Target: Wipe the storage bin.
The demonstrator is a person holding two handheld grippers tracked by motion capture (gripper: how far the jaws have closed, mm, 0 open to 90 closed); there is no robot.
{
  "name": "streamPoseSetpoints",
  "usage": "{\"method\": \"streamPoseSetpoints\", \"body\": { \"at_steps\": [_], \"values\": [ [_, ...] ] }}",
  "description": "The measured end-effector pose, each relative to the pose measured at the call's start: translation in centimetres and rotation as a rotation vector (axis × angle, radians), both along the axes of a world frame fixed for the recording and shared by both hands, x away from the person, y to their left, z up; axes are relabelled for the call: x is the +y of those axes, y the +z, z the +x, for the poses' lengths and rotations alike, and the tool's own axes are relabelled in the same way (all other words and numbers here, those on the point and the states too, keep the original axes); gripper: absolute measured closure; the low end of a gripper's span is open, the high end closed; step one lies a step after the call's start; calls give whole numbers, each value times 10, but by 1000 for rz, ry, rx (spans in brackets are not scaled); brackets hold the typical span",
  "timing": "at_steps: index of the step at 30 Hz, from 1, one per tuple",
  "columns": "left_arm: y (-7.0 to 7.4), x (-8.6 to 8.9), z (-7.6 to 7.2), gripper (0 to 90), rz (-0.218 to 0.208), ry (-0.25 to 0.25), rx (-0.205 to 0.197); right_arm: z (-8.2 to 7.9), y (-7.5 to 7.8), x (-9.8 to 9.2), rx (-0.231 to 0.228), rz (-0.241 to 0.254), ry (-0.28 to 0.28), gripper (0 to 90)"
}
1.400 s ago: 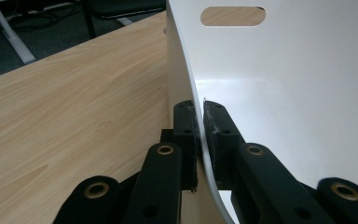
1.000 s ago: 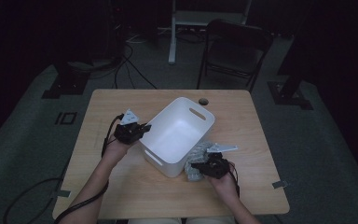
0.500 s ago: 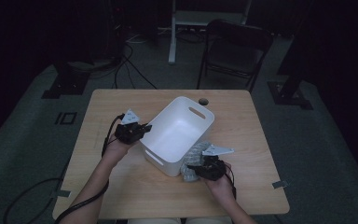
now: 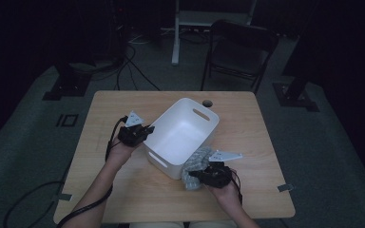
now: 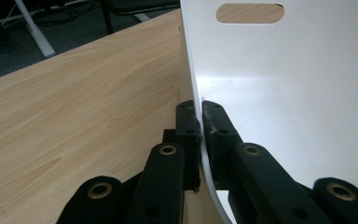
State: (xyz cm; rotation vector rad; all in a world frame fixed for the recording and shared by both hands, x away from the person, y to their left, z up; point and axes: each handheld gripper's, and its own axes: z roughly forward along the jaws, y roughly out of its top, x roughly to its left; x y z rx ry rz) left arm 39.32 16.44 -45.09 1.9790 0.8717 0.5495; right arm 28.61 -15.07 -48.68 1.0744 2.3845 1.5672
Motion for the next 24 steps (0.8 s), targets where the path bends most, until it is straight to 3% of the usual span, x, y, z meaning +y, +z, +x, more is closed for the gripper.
{"method": "streamPoseSetpoints", "body": {
  "at_steps": [2,4,9,13,16,18,19,20,22,24],
  "values": [
    [0,-1,0,861,-2,2,1,-9,14,3,-34,43,26,729],
    [0,-1,0,862,-4,-4,4,-13,22,9,-63,17,24,730],
    [0,0,-1,864,-1,-20,4,-6,9,11,-62,-2,6,734],
    [0,0,-1,863,-4,-23,9,3,-15,11,11,-45,-15,734],
    [0,0,-1,862,-7,-21,9,7,-27,11,32,-81,-24,734],
    [0,0,-1,862,-7,-12,10,16,-52,14,101,-155,-47,732],
    [0,-1,-1,862,-9,-6,11,17,-56,13,111,-149,-47,731],
    [0,-1,-1,862,-13,4,11,18,-57,12,123,-132,-50,730],
    [0,-2,0,864,-13,12,8,15,-53,14,113,-155,-54,730],
    [-1,-2,0,865,-18,15,9,12,-49,13,126,-124,-35,730]
  ]
}}
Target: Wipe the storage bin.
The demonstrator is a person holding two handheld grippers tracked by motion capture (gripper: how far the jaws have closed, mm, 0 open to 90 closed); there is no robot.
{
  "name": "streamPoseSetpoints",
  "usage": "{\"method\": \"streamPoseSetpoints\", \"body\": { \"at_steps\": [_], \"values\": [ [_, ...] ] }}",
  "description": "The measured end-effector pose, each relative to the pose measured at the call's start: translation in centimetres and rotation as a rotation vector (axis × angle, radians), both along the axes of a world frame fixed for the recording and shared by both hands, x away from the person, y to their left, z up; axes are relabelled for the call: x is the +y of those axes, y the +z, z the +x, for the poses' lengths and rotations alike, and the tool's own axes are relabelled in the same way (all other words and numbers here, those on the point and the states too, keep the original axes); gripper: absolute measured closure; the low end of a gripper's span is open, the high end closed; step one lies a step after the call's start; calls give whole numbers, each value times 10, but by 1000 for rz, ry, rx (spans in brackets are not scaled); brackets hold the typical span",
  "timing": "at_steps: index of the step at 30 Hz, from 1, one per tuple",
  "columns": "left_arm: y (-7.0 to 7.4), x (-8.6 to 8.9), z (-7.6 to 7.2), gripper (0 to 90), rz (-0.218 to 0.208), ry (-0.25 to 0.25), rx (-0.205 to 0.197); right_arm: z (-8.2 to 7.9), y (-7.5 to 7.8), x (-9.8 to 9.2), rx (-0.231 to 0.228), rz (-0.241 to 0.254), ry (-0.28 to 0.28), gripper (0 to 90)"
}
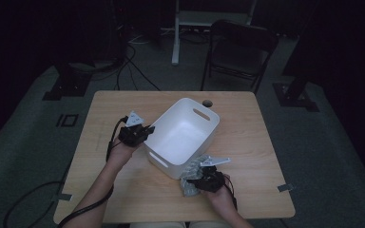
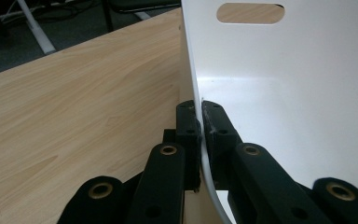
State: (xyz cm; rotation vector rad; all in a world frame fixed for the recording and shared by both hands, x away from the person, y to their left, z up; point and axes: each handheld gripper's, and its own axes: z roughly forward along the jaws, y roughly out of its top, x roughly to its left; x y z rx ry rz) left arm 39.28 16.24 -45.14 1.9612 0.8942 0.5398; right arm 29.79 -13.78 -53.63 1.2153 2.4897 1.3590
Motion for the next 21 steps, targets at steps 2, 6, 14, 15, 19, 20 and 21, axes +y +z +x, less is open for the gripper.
{"method": "streamPoseSetpoints", "body": {
  "at_steps": [2,6,14,15,19,20,21],
  "values": [
    [0,0,0,865,1,0,0,-7,10,-1,-13,56,31,730],
    [0,-1,0,865,11,-8,-1,-28,45,2,-110,184,111,729],
    [0,-2,-1,864,12,-51,4,-29,48,20,-134,170,119,736],
    [0,-2,-2,863,15,-54,3,-28,45,20,-130,171,118,737],
    [1,-4,-2,858,29,-65,0,-22,30,19,-92,135,107,738],
    [1,-5,-1,857,30,-63,2,-20,24,20,-72,116,107,738],
    [1,-5,-1,856,28,-63,3,-17,17,19,-50,109,107,738]
  ]
}}
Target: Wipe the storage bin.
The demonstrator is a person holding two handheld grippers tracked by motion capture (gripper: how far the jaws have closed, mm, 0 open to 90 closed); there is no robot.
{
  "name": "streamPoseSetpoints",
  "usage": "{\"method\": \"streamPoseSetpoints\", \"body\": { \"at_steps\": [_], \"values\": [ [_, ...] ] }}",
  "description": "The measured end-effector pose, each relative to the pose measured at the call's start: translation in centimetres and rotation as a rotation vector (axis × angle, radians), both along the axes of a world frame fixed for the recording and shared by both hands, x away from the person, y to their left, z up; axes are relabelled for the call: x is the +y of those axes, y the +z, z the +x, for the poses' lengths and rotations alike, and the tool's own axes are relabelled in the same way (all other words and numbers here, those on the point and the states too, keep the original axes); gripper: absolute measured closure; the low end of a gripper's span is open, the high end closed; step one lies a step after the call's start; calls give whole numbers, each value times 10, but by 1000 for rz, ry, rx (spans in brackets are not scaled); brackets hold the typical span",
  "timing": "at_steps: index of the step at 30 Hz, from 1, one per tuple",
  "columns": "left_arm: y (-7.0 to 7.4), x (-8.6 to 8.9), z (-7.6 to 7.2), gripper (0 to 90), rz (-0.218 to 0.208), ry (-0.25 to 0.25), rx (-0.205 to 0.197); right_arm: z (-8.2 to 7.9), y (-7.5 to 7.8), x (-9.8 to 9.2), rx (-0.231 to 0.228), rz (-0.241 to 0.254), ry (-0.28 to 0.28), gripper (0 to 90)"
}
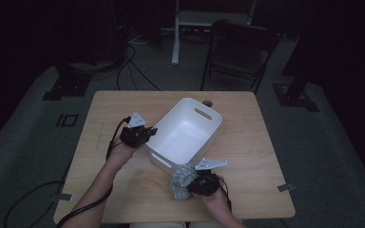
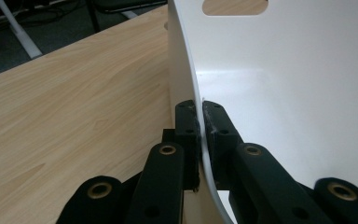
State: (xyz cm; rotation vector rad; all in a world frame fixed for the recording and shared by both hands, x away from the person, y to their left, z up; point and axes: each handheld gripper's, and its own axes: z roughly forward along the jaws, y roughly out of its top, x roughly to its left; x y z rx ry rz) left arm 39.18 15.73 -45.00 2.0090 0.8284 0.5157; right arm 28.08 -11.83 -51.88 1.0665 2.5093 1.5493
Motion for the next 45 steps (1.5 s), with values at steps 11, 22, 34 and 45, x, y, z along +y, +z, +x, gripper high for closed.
{"method": "streamPoseSetpoints", "body": {
  "at_steps": [11,22,34,45],
  "values": [
    [1,-4,2,854,11,30,-1,9,-19,-12,97,-14,-10,734],
    [0,-4,3,857,8,-3,6,16,37,-52,-65,87,-111,734],
    [0,-3,4,853,10,-19,5,43,-4,-57,19,-31,-159,735],
    [1,-4,6,823,20,22,-2,56,-12,-64,26,-70,-226,729]
  ]
}}
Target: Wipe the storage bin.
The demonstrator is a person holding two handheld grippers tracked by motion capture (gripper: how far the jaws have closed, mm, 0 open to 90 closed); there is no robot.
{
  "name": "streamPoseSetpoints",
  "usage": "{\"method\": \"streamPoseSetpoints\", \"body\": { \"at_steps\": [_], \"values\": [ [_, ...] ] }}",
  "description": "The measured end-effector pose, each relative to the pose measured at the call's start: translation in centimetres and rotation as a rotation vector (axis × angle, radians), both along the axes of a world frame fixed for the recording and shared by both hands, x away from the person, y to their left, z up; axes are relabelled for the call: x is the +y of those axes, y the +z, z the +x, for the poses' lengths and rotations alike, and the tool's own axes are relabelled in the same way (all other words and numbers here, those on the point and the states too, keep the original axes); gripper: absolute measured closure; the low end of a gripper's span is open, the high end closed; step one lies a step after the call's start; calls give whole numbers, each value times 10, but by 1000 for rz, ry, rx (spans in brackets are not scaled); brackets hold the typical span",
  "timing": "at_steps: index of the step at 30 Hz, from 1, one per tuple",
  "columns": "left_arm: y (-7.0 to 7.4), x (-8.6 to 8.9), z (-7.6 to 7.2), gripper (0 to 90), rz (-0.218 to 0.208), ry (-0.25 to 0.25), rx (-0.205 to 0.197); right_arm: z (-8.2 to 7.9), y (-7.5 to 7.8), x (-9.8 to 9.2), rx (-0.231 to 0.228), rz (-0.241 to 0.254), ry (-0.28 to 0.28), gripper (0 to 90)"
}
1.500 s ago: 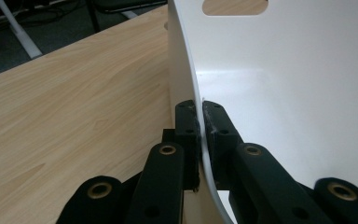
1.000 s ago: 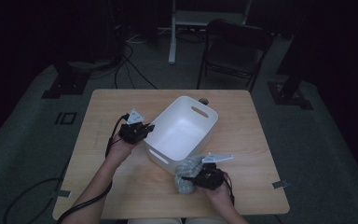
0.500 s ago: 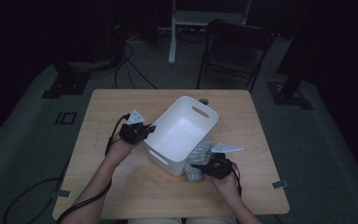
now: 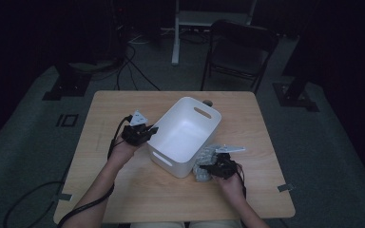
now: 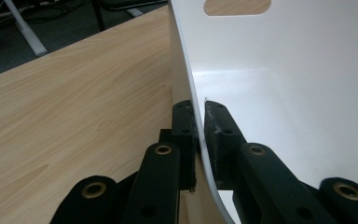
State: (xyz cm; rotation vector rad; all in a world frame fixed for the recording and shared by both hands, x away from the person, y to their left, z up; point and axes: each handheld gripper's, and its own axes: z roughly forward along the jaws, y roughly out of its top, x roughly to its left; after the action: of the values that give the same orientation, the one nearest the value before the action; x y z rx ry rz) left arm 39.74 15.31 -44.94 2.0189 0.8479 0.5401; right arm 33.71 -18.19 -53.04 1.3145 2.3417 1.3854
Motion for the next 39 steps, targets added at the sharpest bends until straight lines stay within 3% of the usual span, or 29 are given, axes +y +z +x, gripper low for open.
{"method": "streamPoseSetpoints", "body": {
  "at_steps": [5,7,11,16,19,24,27,30,35,38,39],
  "values": [
    [1,1,3,752,-19,0,20,0,21,-12,-57,30,-33,729],
    [3,4,3,708,-48,-8,17,0,29,-17,-76,35,-42,729],
    [11,8,4,564,-73,-1,18,4,48,-33,-142,64,-85,727],
    [17,17,0,400,-123,-29,19,10,63,-60,-179,97,-166,724],
    [16,19,-2,351,-138,-42,23,15,64,-77,-164,120,-212,724],
    [14,20,-5,280,-154,-34,11,32,54,-96,-117,87,-270,718],
    [12,19,-3,251,-168,-40,38,46,44,-102,-73,57,-285,710],
    [11,15,-2,222,-153,-51,46,61,31,-105,-41,6,-310,698],
    [12,13,-3,196,-138,-53,30,84,12,-114,21,0,-363,618],
    [13,14,-3,193,-135,-48,26,94,4,-117,28,-37,-387,600],
    [14,15,-3,191,-132,-46,22,97,4,-118,32,-26,-392,563]
  ]
}}
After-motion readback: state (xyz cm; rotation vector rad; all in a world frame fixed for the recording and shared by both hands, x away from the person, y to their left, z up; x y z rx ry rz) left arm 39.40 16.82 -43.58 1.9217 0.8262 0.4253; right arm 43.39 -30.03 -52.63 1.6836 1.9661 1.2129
